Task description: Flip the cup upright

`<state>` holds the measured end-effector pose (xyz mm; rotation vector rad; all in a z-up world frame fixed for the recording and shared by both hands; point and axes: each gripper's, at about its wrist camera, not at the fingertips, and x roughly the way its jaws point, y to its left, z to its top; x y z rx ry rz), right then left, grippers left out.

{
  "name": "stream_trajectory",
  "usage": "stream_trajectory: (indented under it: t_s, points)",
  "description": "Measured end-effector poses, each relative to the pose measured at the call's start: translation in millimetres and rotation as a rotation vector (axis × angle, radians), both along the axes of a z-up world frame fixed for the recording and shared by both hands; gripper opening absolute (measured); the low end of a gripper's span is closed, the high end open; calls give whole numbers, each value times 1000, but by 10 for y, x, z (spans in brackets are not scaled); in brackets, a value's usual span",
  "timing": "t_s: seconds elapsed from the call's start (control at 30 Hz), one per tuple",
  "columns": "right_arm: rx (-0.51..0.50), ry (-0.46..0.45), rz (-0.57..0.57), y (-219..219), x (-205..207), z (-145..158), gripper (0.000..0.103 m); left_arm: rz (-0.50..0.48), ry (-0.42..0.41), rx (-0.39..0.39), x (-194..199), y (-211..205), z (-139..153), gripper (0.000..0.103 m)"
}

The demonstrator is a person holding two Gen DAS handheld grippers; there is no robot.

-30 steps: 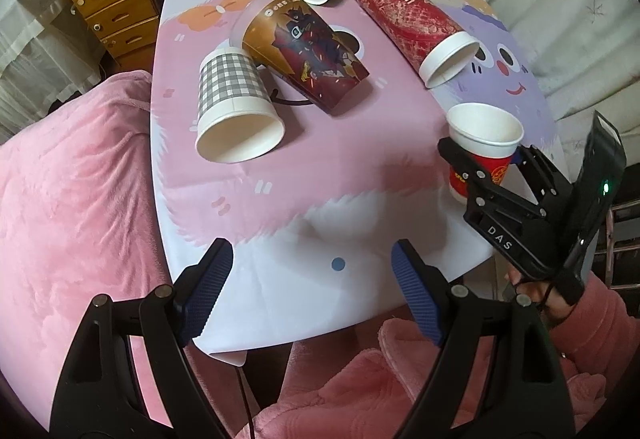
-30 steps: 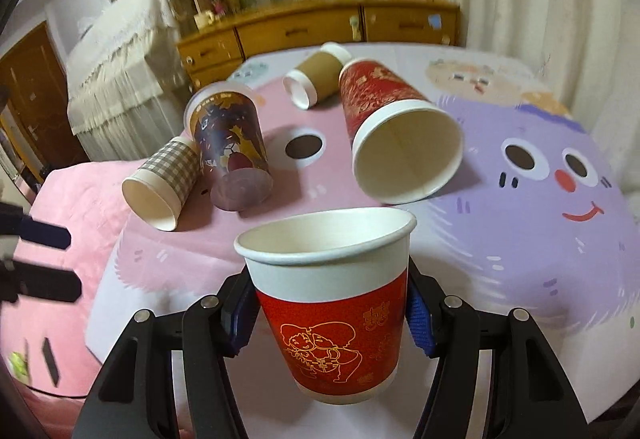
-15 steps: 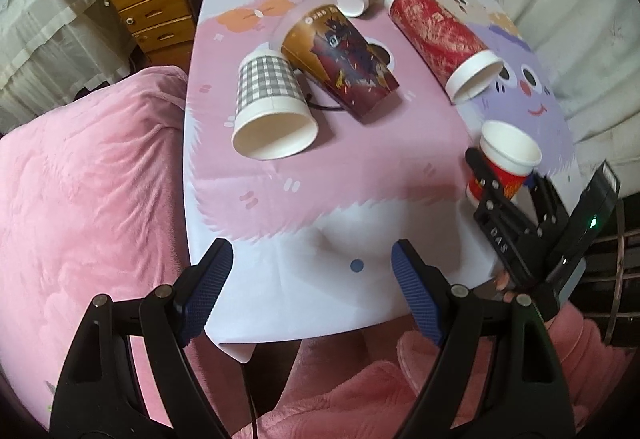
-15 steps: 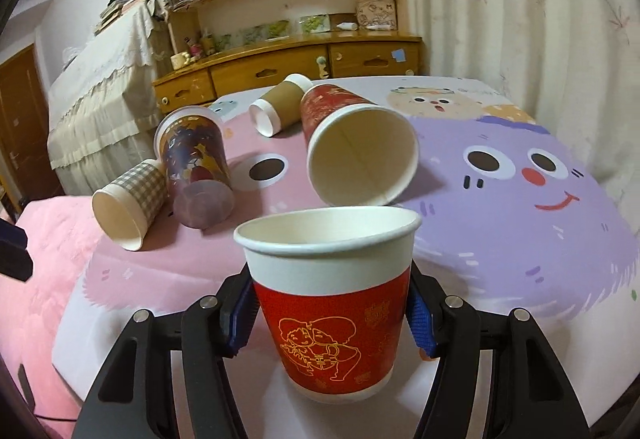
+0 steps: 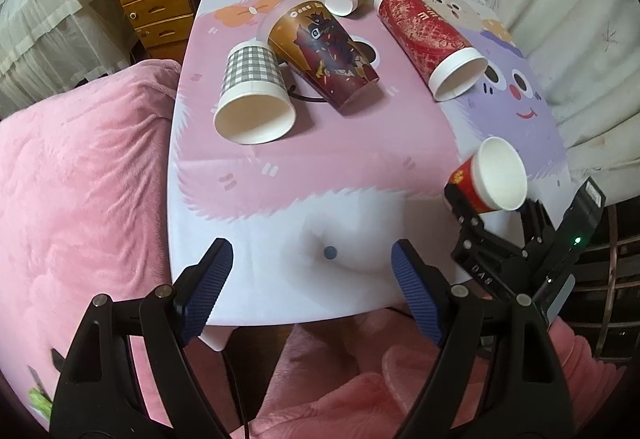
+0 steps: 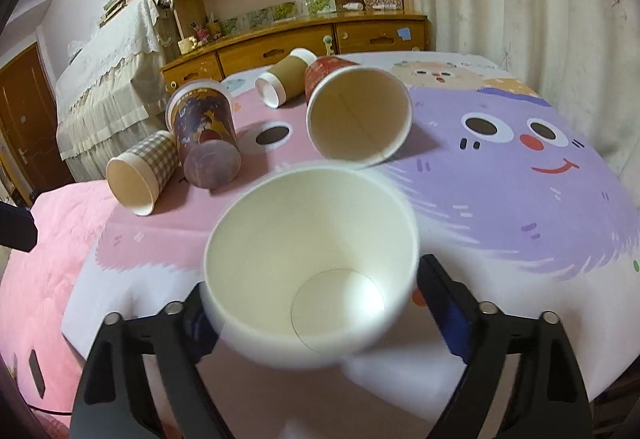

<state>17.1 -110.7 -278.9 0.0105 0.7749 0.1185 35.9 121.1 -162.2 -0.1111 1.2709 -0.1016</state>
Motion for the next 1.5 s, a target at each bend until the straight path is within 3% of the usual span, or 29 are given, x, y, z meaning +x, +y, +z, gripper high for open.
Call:
stream_trajectory:
  t_s: [0.2,0.33,0.47,0.63,0.77,0.93,1.1,1.37,1.5]
  points:
    - [-39,92,79,-6,-9,65,96,63,-19,-40,-47,-83,68,80]
    - [-4,227,145,-54,25,131,96,123,-17,-62,-21,-172,127,80]
    - [-2,373,198,-118,2,187,96,162,-36,8,-11,-342,178,79]
    - [-45,473,232,-231,-84,367,96,151,-83,0,-27,-536,281,79]
    - [-167,604,247,-301,-116,456,96,126,-118,18,-13,-664,434,79]
    - [-82,749,178,-517,-152,650,96,84,-105,26,-11,-753,632,79]
    - [-41,776,112,-671,-200,957,96,83,-104,22,-94,-779,855,79]
    - [61,741,25,-774,-253,1551,98,92,-127,12,-302,-923,1242,79]
    - [59,668,46,-729,-363,1836,100,79,-183,82,-445,-1105,1402,79]
